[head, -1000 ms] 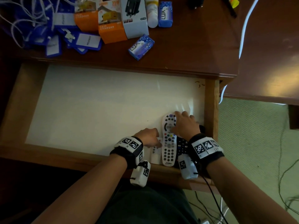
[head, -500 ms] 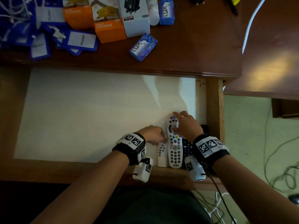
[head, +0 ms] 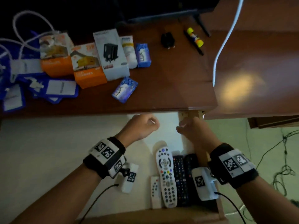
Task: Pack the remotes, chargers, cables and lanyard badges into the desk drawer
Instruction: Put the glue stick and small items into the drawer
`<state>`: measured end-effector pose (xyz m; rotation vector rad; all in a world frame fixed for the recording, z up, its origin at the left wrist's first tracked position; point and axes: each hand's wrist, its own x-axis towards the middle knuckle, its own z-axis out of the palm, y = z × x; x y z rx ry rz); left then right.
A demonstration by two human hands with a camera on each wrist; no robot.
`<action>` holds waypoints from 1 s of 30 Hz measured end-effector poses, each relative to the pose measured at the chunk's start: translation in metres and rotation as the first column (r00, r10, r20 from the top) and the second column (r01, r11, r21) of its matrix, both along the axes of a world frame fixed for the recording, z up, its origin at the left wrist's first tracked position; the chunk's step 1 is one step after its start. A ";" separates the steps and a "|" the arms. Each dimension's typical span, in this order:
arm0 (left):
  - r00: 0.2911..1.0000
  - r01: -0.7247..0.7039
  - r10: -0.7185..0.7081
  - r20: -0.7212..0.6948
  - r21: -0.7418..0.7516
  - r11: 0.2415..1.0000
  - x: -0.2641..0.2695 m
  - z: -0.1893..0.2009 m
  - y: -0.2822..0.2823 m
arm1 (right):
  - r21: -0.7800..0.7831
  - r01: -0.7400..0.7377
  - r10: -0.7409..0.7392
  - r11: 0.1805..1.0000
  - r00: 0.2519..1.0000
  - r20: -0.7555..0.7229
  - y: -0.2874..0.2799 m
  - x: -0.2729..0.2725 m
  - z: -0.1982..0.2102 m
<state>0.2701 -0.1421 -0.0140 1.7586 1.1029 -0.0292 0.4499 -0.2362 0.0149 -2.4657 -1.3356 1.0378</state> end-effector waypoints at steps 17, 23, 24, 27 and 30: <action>0.992 0.042 0.033 -0.121 0.564 0.825 0.183 0.036 0.197 | 0.387 0.110 -0.176 0.916 0.975 0.139 0.236 0.141 0.008; 0.938 0.185 -0.002 -0.347 0.496 0.849 0.196 0.021 0.207 | 0.157 -0.024 -0.009 0.987 0.978 0.208 0.240 0.142 -0.016; 0.939 0.189 0.000 -0.345 0.516 0.836 0.195 0.018 0.206 | 0.168 -0.032 -0.008 0.985 0.973 0.230 0.239 0.140 -0.016; 0.937 0.238 -0.024 -0.348 0.587 0.774 0.192 0.013 0.199 | 0.247 -0.068 -0.008 0.967 0.956 0.294 0.234 0.135 -0.014; 0.905 0.342 -0.077 -0.419 0.607 0.717 0.187 0.012 0.190 | 0.310 -0.100 -0.008 0.945 0.945 0.328 0.227 0.129 -0.015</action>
